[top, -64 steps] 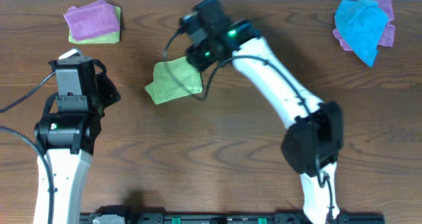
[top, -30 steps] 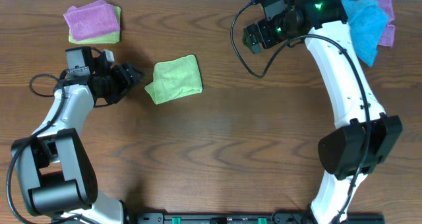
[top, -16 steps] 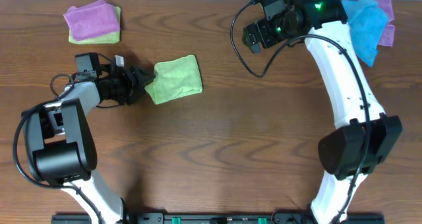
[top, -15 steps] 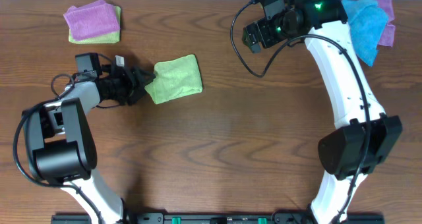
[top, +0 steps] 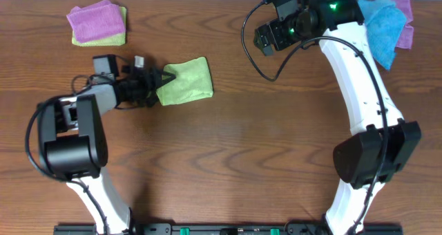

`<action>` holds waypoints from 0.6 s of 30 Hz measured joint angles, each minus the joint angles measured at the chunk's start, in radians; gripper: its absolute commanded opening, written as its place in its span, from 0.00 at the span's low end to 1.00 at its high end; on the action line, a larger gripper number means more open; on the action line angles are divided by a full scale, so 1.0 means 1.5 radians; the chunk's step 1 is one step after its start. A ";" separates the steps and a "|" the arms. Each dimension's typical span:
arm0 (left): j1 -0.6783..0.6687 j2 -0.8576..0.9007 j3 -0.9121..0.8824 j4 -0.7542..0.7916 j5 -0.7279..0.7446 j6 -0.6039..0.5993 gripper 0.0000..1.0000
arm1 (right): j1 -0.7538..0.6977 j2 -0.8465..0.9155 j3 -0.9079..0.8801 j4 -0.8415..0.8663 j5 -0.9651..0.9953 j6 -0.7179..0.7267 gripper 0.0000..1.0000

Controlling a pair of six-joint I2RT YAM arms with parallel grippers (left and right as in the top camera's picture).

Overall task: Fold the cloth
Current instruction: 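Grasp the folded green bundle with the left gripper and lift it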

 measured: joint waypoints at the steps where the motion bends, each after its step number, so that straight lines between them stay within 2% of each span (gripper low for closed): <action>1: -0.013 0.009 0.004 0.019 0.009 -0.012 0.75 | 0.000 0.000 0.000 0.000 0.000 0.000 0.99; 4: -0.051 0.033 0.008 0.054 0.009 -0.044 0.16 | 0.000 0.000 0.000 0.000 0.000 -0.002 0.99; 5: -0.065 0.050 0.008 0.068 0.004 -0.052 0.06 | 0.000 0.000 0.000 0.000 0.000 -0.002 0.98; 12: -0.089 0.070 0.004 0.145 -0.016 -0.092 0.06 | 0.000 0.000 0.000 0.000 0.000 -0.002 0.95; 18: -0.077 0.092 0.066 0.131 0.008 -0.101 0.06 | 0.000 0.000 0.000 0.001 0.000 -0.002 0.95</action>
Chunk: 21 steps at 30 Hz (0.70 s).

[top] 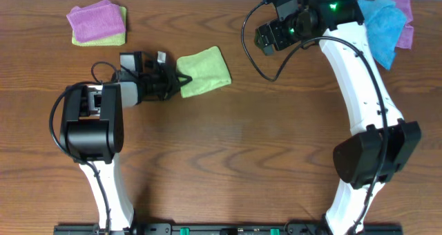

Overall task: Fold the cloth
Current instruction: 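Grasp the folded green bundle with the left gripper and lift it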

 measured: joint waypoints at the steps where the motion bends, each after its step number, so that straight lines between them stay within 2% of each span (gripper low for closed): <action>1: 0.001 0.004 0.027 -0.021 0.003 0.002 0.06 | 0.000 0.000 0.000 0.000 0.000 0.000 0.95; 2: 0.001 0.006 0.044 -0.034 0.003 0.006 0.06 | 0.000 0.000 0.000 0.000 0.000 0.000 0.95; 5: 0.002 0.006 0.157 -0.182 -0.004 0.063 0.06 | 0.000 0.000 0.000 0.000 -0.001 0.000 0.95; 8: 0.001 0.006 0.248 -0.375 -0.037 0.151 0.06 | 0.000 0.000 0.000 0.000 -0.001 -0.002 0.94; 11: 0.001 0.006 0.360 -0.557 -0.118 0.263 0.06 | 0.000 0.000 0.000 0.002 0.000 -0.003 0.94; 13: 0.003 0.006 0.418 -0.628 -0.178 0.322 0.06 | 0.000 0.000 0.000 0.003 0.000 -0.004 0.94; 16: 0.016 0.006 0.492 -0.676 -0.254 0.387 0.06 | 0.000 0.000 0.000 0.007 0.000 -0.005 0.94; 21: 0.065 0.006 0.577 -0.722 -0.325 0.450 0.06 | 0.000 0.000 0.000 0.010 0.000 -0.005 0.94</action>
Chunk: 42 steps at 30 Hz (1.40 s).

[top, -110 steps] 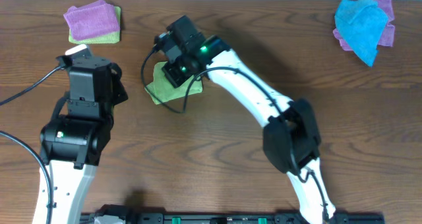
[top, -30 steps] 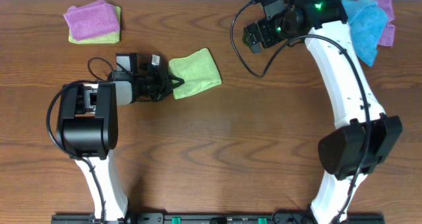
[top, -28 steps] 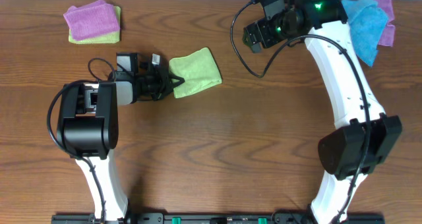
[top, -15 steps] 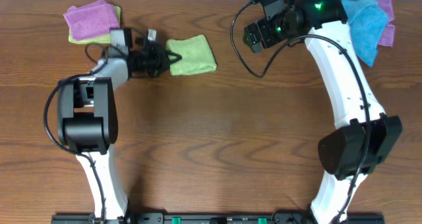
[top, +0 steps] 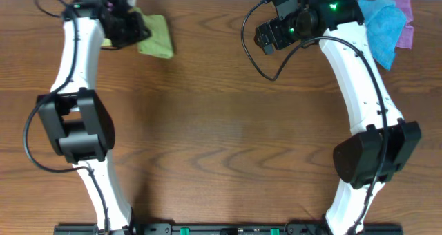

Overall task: Fold the cloth
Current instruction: 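Grasp the folded green bundle with the left gripper and lift it, then carry the green bundle with the left gripper onto the pink cloth stack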

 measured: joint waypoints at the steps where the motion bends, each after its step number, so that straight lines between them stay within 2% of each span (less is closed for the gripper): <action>1: 0.010 0.000 0.014 -0.007 -0.011 0.009 0.05 | 0.000 0.000 0.000 0.000 0.000 0.000 0.94; 9: 0.058 0.000 0.094 -0.021 -0.101 0.095 0.05 | 0.000 0.000 0.000 0.001 0.000 -0.002 0.93; 19: 0.072 0.000 0.105 0.084 -0.152 0.198 0.06 | 0.000 0.000 0.000 -0.035 0.001 -0.002 0.90; 29: 0.106 0.038 0.108 0.173 -0.131 0.216 0.05 | 0.000 0.000 0.000 -0.052 0.003 -0.002 0.89; 35: 0.114 0.085 0.108 0.189 -0.096 0.216 0.05 | 0.000 0.000 0.000 -0.052 0.003 -0.002 0.89; 42: 0.121 0.089 0.108 0.204 -0.085 0.215 0.05 | 0.000 0.000 0.000 -0.052 0.003 -0.002 0.89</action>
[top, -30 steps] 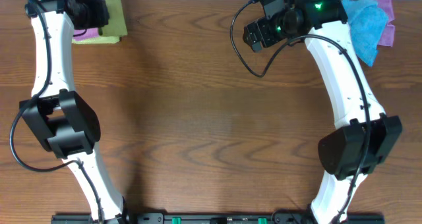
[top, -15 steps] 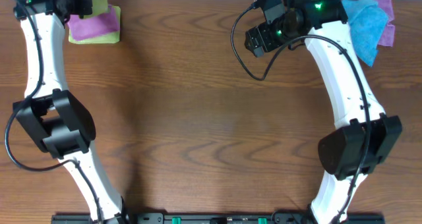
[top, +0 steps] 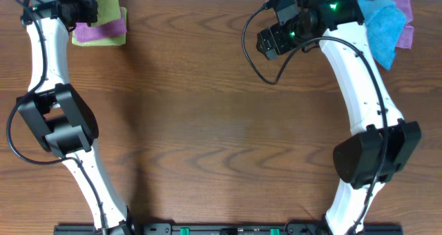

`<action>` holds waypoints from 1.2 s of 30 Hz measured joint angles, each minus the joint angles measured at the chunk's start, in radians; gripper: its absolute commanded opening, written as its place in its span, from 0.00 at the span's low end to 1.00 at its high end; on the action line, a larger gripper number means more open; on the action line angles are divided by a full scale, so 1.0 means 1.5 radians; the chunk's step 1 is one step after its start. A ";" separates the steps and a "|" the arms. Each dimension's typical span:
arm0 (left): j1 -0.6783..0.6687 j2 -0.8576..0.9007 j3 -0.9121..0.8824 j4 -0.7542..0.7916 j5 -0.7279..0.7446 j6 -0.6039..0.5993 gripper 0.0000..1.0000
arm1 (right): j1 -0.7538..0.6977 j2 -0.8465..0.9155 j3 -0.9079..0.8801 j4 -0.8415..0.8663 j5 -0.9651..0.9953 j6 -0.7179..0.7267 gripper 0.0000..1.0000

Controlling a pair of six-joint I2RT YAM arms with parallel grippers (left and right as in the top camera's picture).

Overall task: Fold the cloth
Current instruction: 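Carry the green bundle with the left gripper onto the pink cloth stack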

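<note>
At the table's far left corner my left gripper (top: 88,7) is shut on the folded green cloth (top: 106,1). It holds that cloth over the back of a stack of folded cloths (top: 103,32), purple on top of a yellow-green one. Part of the held cloth runs past the table's back edge in the overhead view. My right gripper (top: 268,40) hangs over the back of the table right of centre, with no cloth on it. Its fingers are too dark to read.
A loose pile of blue and purple cloths (top: 390,21) lies at the back right corner, just beyond the right arm. A black cable (top: 252,55) loops down from the right wrist. The brown wooden table (top: 221,138) fills the view.
My left gripper has moved left and further back with the green cloth, from beside the stack to over its back part. The right arm has barely shifted.
First my left gripper gripped the folded green cloth flat on the table left of centre. Then the cloth sat a little to the right, still gripped. Later it was up at the back edge beside the stack, and now it is over the stack.
</note>
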 measured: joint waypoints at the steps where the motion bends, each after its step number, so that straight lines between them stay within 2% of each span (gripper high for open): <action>1: 0.001 0.000 0.000 0.000 0.004 -0.001 0.06 | 0.000 0.000 0.000 0.000 0.000 0.000 0.89; 14: 0.002 0.000 0.073 0.020 0.138 -0.078 0.06 | 0.000 0.000 0.000 0.000 0.018 0.000 0.89; 21: 0.008 0.000 0.073 -0.004 0.152 -0.098 0.06 | 0.000 0.000 0.000 0.002 0.025 0.000 0.90; 30: 0.024 0.053 0.074 -0.003 0.170 -0.169 0.06 | 0.000 0.000 0.000 0.004 0.046 -0.001 0.91; 36: 0.025 0.067 0.074 0.020 0.234 -0.229 0.06 | 0.000 0.000 0.000 0.006 0.048 -0.006 0.91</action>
